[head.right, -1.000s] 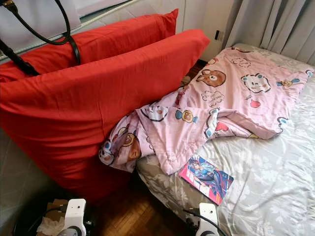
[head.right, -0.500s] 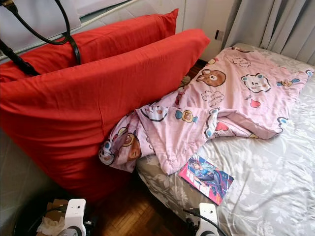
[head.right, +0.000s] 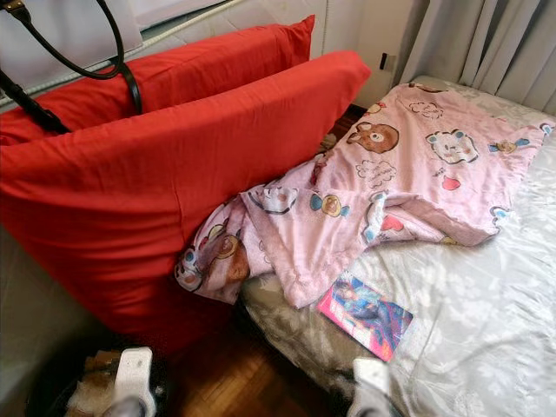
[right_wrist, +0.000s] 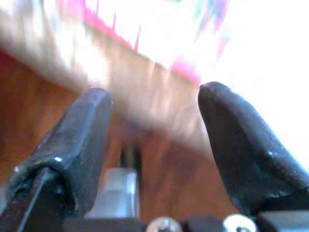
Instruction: Clean up the room
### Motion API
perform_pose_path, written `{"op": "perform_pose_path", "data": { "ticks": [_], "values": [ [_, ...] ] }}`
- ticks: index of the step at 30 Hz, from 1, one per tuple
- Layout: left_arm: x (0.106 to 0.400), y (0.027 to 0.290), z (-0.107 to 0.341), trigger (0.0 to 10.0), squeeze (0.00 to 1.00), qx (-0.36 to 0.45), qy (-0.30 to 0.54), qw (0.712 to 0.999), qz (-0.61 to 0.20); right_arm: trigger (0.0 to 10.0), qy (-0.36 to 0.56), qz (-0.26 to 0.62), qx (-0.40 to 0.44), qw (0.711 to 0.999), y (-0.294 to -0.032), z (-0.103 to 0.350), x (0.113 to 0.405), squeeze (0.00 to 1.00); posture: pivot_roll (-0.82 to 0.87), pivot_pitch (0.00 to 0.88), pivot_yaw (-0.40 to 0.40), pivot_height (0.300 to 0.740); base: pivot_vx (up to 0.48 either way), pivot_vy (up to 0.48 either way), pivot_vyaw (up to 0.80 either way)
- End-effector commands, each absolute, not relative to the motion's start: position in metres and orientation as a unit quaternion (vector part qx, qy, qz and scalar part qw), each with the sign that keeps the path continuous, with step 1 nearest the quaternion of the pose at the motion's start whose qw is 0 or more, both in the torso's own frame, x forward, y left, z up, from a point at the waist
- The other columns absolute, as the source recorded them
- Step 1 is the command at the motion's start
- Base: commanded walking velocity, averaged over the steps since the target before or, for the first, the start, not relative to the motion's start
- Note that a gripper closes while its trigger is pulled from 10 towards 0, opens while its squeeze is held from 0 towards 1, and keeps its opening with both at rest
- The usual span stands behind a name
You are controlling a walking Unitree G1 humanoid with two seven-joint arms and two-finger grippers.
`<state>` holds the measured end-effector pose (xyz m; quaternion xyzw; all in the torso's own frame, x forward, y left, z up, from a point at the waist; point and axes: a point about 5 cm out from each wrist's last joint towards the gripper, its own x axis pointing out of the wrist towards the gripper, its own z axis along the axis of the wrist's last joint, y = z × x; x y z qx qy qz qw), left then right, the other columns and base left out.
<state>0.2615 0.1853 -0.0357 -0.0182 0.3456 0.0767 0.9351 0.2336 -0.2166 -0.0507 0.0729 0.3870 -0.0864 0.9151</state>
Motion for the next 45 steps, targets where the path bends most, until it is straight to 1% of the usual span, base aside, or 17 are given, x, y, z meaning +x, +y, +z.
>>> {"op": "perform_pose_path", "data": {
  "ticks": [1,10,14,16,19,23,28,32,34,38,40,41,43,45],
  "values": [
    [0.248,0.19,-0.046,10.0,0.0,-0.019,0.374,0.923,0.089,10.0,0.412,-0.091,0.086,0.903,-0.212,-0.061,0.219,0.0,0.05,0.018,-0.003,0.74,0.0,0.0,0.0],
    [0.25,0.19,-0.044,10.0,0.0,-0.018,0.368,0.925,0.09,10.0,0.408,-0.092,0.093,0.903,-0.212,-0.06,0.221,0.0,0.05,0.024,0.002,0.74,0.0,0.0,0.0],
    [0.251,0.19,-0.042,10.0,0.0,-0.039,0.339,0.935,0.1,10.0,0.36,-0.068,0.097,0.926,-0.21,-0.054,0.226,0.0,0.05,0.03,0.013,0.74,0.0,0.0,0.0],
    [0.252,0.191,-0.04,10.0,0.0,-0.051,0.32,0.94,0.104,10.0,0.334,-0.024,0.071,0.94,-0.207,-0.049,0.232,0.0,0.05,0.031,0.026,0.74,0.0,0.0,0.0],
    [0.253,0.193,-0.038,10.0,0.0,-0.046,0.308,0.945,0.101,10.0,0.316,0.014,0.049,0.947,-0.204,-0.045,0.236,0.0,0.04,0.031,0.031,0.74,0.0,0.0,0.0],
    [0.254,0.195,-0.036,10.0,0.0,-0.042,0.298,0.948,0.108,10.0,0.298,0.01,0.067,0.952,-0.202,-0.043,0.237,0.0,0.03,0.029,0.033,0.74,0.0,0.0,0.0],
    [0.254,0.195,-0.034,10.0,0.0,-0.043,0.278,0.953,0.112,10.0,0.263,-0.019,0.103,0.959,-0.204,-0.04,0.237,0.0,0.04,0.024,0.024,0.74,0.0,0.0,0.0],
    [0.257,0.191,-0.03,10.0,0.0,-0.041,0.252,0.962,0.096,10.0,0.233,-0.042,0.129,0.963,-0.209,-0.038,0.236,0.0,0.03,0.015,0.009,0.74,0.0,0.0,0.0],
    [0.257,0.19,-0.029,10.0,0.0,-0.038,0.249,0.964,0.091,10.0,0.229,-0.044,0.135,0.963,-0.21,-0.037,0.236,0.0,0.03,0.014,0.006,0.74,0.0,0.0,0.0],
    [0.258,0.187,-0.027,10.0,0.0,-0.023,0.233,0.969,0.078,10.0,0.23,-0.018,0.115,0.966,-0.211,-0.036,0.236,0.0,0.04,0.014,-0.011,0.74,0.0,0.0,0.0],
    [0.276,0.209,0.003,10.0,0.0,0.056,0.136,0.985,0.089,10.0,0.235,-0.014,0.107,0.966,-0.211,-0.037,0.235,0.0,0.04,0.009,-0.021,0.74,0.0,0.0,0.0],
    [0.288,0.214,0.022,10.0,0.0,0.028,0.08,0.992,0.093,10.0,0.236,-0.015,0.108,0.965,-0.213,-0.038,0.234,0.0,0.04,0.01,-0.024,0.74,0.0,0.0,0.0],
    [0.294,0.212,0.028,10.0,0.0,-0.003,0.068,0.994,0.085,10.0,0.233,-0.011,0.108,0.966,-0.213,-0.037,0.233,0.0,0.03,0.01,-0.022,0.74,0.0,0.0,0.0],
    [0.294,0.213,0.027,10.0,0.0,-0.006,0.074,0.994,0.081,10.0,0.23,-0.011,0.107,0.967,-0.214,-0.037,0.233,0.0,0.03,0.007,-0.02,0.74,0.0,0.0,0.0]
  ]
}}
